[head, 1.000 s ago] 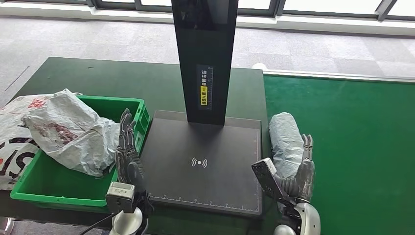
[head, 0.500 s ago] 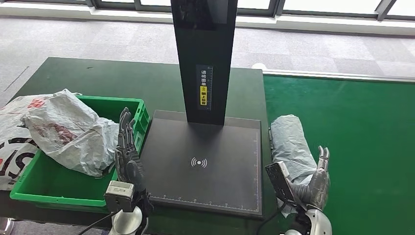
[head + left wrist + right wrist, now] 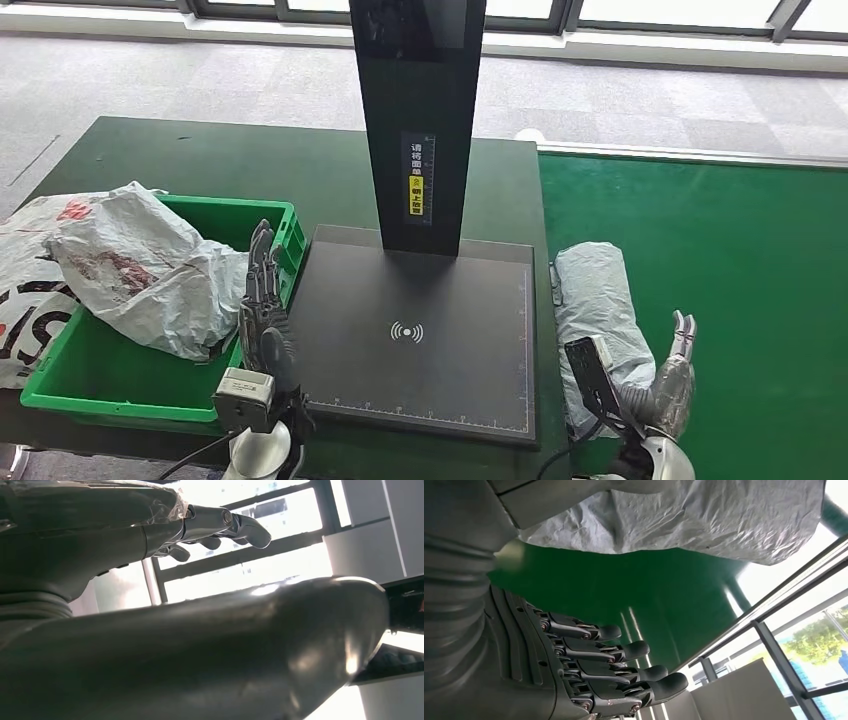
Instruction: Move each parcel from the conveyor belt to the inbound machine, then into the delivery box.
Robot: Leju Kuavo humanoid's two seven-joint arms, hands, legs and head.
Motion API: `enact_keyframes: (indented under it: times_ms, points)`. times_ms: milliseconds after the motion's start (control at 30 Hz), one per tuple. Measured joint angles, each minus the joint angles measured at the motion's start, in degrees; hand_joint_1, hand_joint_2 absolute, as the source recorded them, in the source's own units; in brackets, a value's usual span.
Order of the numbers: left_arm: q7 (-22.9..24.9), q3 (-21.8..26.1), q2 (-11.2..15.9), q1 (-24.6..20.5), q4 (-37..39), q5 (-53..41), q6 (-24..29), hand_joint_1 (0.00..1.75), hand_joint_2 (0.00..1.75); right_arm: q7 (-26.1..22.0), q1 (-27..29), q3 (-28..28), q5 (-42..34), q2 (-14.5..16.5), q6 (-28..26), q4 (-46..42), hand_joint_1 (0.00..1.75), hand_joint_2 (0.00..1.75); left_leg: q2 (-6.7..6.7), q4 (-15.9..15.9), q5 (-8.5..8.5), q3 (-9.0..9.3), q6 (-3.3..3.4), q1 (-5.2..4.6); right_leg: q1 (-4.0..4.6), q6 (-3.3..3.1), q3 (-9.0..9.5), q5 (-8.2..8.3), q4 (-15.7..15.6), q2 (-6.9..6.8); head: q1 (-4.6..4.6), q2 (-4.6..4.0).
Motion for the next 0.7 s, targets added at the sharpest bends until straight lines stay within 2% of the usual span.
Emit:
enact_keyframes:
  times_ms: [133,233,367,533,700]
  points:
    - [0.0,0.03,0.06,-0.1,0.72,2.35,-3.36,0.0,0.0,-0.67,0.06,-3.08,-0.25,0.0,1.15,0.28,0.0,1.75,0.0,0.0,0.0,0.0,0.0,0.0,0.0,0.0,0.0,0.0,0.0,0.01,0.0,0.0]
    - [0.01,0.15,0.07,-0.63,1.39,2.67,-4.71,0.0,0.0,1.21,-0.83,-4.87,1.62,0.0,4.23,1.9,0.0,1.75,0.0,0.0,0.0,0.0,0.01,0.0,0.0,0.0,0.01,0.01,0.0,0.01,0.0,0.0]
    - [0.37,0.58,-0.1,-2.03,2.33,2.55,-5.95,0.0,0.0,3.43,-4.49,-7.86,3.54,-0.03,7.35,7.99,0.0,1.75,0.02,0.0,0.02,0.03,0.0,0.0,0.0,0.01,0.02,0.03,0.0,0.02,0.0,0.0]
    - [0.83,0.62,-0.5,-3.25,3.32,2.43,-6.58,0.0,0.0,3.94,-9.55,-11.34,4.44,-0.42,8.49,17.48,0.0,1.75,0.0,0.01,0.04,0.04,0.02,-0.01,-0.01,0.01,0.08,0.06,0.0,0.01,0.0,0.0]
    - [0.9,0.66,-0.56,-3.57,3.91,2.36,-6.69,0.0,0.0,4.06,-11.42,-12.61,4.7,-0.5,9.02,21.38,0.0,1.75,0.01,0.01,0.04,0.03,0.02,-0.01,0.0,0.01,0.07,0.05,0.0,0.02,0.0,0.0]
